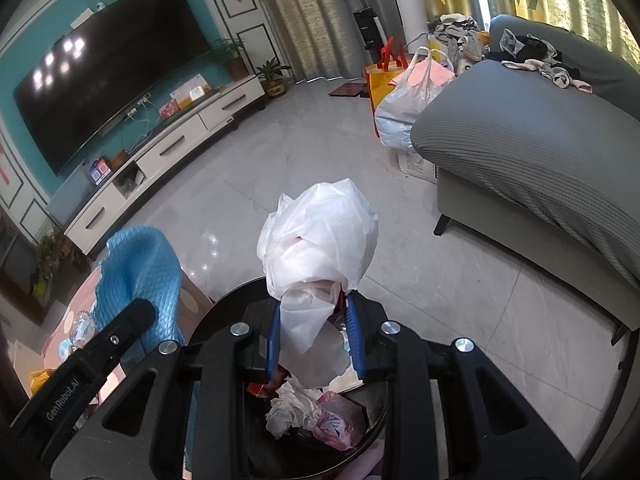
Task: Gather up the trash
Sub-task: 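Carry the blue cloth and white bag in both tools over the black bin, then open the left tool to drop the cloth while the right tool drops the white bag, then move both tools back from the bin toward the trash pile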
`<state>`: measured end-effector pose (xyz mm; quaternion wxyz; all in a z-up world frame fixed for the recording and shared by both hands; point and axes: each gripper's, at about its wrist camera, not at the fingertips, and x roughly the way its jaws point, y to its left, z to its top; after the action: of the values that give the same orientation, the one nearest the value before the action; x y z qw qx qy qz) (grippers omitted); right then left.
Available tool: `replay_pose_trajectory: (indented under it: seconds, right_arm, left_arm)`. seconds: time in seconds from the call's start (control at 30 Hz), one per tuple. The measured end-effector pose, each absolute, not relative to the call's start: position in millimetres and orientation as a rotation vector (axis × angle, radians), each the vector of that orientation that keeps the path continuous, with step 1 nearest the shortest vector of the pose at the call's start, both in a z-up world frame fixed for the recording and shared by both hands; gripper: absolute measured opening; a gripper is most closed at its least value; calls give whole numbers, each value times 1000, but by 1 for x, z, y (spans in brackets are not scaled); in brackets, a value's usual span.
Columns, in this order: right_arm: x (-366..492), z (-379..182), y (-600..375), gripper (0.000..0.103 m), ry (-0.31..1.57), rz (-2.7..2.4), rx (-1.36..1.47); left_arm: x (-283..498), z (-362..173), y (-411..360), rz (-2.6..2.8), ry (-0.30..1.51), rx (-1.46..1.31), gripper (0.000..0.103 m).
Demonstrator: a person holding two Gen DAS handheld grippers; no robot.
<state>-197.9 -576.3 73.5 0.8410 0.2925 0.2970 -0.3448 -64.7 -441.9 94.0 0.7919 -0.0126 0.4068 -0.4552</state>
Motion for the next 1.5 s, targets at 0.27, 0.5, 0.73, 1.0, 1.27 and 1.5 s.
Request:
replay_pose_trajectory:
  seconds: [0.27, 0.5, 0.73, 1.0, 1.27, 1.5]
  right_arm:
    - [-192, 66, -581, 29, 677, -720, 629]
    - [-183, 57, -583, 30, 736, -719, 632]
    - [-182, 59, -581, 57, 742, -719, 625]
    - [-182, 74, -566, 73, 698, -696, 605]
    - [-155, 89, -522, 79, 700, -603, 502]
    - [-118, 93, -472, 84, 734, -463, 399]
  left_arm:
    - [-61, 60, -454, -994, 986, -12, 6]
    - [-59, 37, -455, -962, 1062, 9, 40]
    - [-59, 54, -427, -932, 1006, -2, 80]
    - [-45, 83, -350, -822, 941, -65, 94]
    - [-37, 101, -251, -617, 889, -91, 99]
    - [-34, 99, -183, -481, 890, -96, 100]
